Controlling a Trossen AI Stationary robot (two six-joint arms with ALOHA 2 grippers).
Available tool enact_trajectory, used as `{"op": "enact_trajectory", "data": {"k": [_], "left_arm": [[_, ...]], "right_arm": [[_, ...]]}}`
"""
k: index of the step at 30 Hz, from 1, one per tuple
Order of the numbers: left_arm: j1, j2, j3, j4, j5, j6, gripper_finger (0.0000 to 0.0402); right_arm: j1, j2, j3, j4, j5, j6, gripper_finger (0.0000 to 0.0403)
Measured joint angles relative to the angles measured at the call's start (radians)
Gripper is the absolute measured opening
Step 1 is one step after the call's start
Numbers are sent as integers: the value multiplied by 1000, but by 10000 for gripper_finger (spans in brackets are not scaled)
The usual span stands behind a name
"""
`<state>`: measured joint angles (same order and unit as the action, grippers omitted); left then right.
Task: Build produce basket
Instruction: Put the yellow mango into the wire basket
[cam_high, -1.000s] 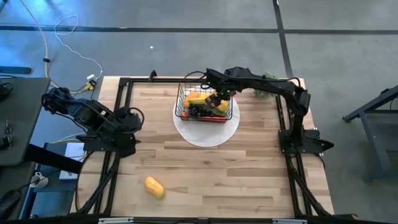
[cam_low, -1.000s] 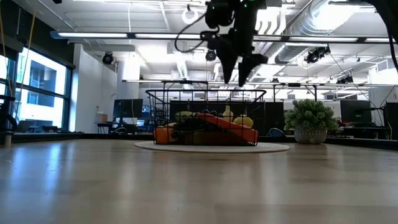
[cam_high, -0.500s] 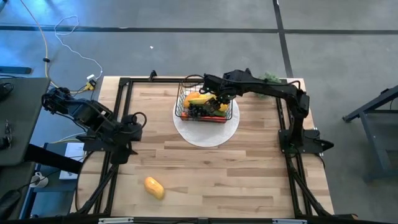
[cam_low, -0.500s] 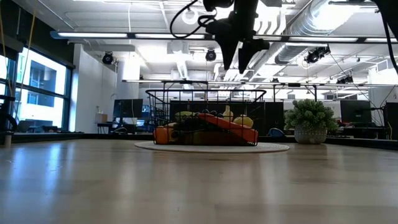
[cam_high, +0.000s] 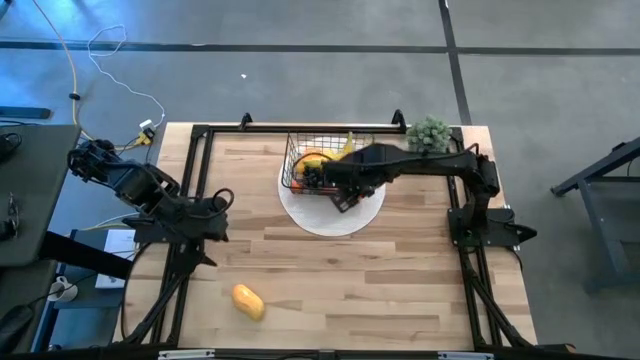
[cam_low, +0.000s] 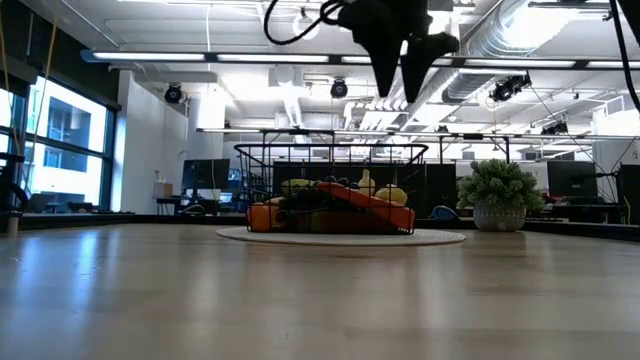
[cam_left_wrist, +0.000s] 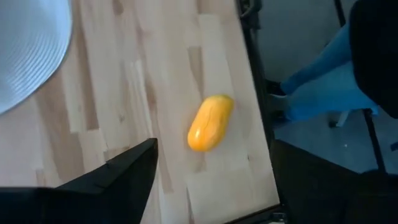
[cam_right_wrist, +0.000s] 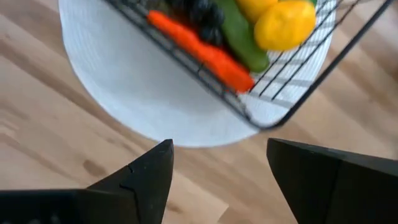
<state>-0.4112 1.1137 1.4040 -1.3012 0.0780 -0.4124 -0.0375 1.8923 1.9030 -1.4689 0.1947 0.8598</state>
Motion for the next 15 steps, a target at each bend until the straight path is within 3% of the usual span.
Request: {"op": "enact_trajectory", "data": {"k": [9,15], "left_arm": [[-106,37,-1,96,19,114,336],[-151,82,-1,201,-17,81,337]], "right_arm": [[143,-2,0,-16,6,254,239],[238,-3,0,-15,6,419,239]]}}
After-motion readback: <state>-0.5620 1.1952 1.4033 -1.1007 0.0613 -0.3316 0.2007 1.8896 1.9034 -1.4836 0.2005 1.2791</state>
